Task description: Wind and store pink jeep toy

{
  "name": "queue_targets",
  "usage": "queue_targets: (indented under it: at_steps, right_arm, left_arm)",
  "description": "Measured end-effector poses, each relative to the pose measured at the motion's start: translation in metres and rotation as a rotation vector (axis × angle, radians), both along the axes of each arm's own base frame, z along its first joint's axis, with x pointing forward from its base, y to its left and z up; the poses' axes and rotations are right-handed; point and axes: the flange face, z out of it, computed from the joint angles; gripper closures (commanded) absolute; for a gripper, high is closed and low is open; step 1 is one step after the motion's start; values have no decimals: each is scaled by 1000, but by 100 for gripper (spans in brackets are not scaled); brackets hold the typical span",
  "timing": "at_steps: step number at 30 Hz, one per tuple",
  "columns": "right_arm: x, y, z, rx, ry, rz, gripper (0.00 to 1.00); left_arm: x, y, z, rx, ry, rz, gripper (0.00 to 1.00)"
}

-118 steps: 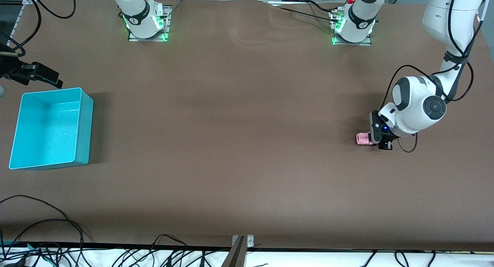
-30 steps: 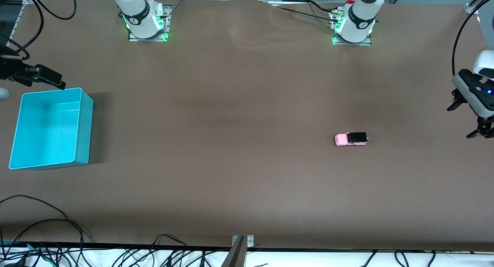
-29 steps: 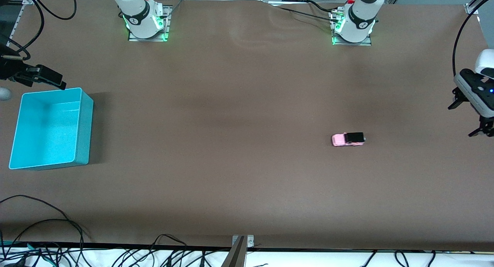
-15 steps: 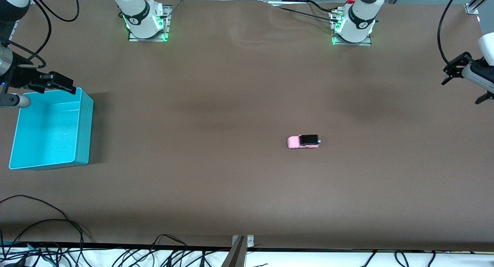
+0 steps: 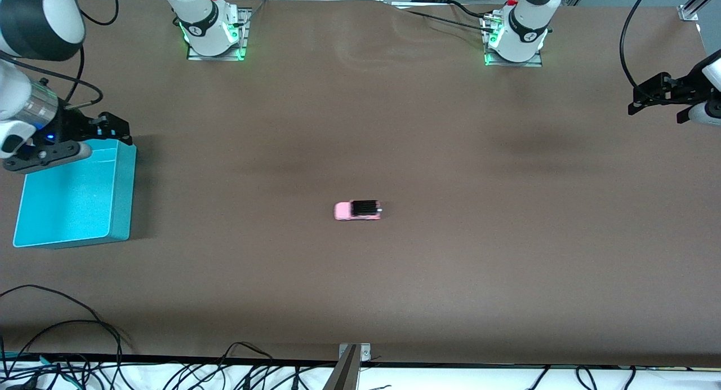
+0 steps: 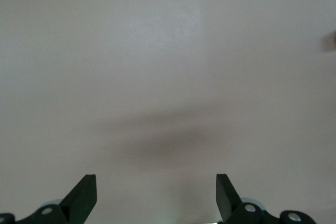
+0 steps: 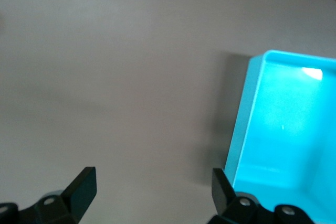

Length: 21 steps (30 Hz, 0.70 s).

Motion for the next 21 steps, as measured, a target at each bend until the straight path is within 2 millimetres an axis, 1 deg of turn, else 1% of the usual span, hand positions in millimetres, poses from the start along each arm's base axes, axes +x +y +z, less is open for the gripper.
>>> queue_targets:
  at_steps: [4, 5, 7, 11, 13, 14, 18, 21]
  right_arm:
    - [-6, -8, -18, 6, -5, 108, 4]
    - [-10, -12, -30, 10, -6, 175, 5]
    - [-11, -13, -33, 11, -7, 193, 6]
    - [-11, -15, -43, 9, -44, 312, 5]
    - [-12, -21, -58, 4, -75, 397, 3]
    - [-13, -26, -69, 0, -89, 440, 0]
    - [-21, -39, -111, -9, -104, 574, 0]
    - [-21, -46, -134, -12, -98, 660, 0]
  left_arm:
    - [-2, 0, 11, 5, -5, 63, 0]
    - [-3, 0, 18, 7, -11, 81, 0]
    - [-3, 0, 19, 7, -12, 83, 0]
    - [-3, 0, 19, 7, -12, 85, 0]
    - [-3, 0, 19, 7, -12, 88, 0]
    - [-3, 0, 19, 7, -11, 90, 0]
    - [-3, 2, 19, 8, -9, 99, 0]
    - [-4, 3, 18, 8, -8, 103, 0]
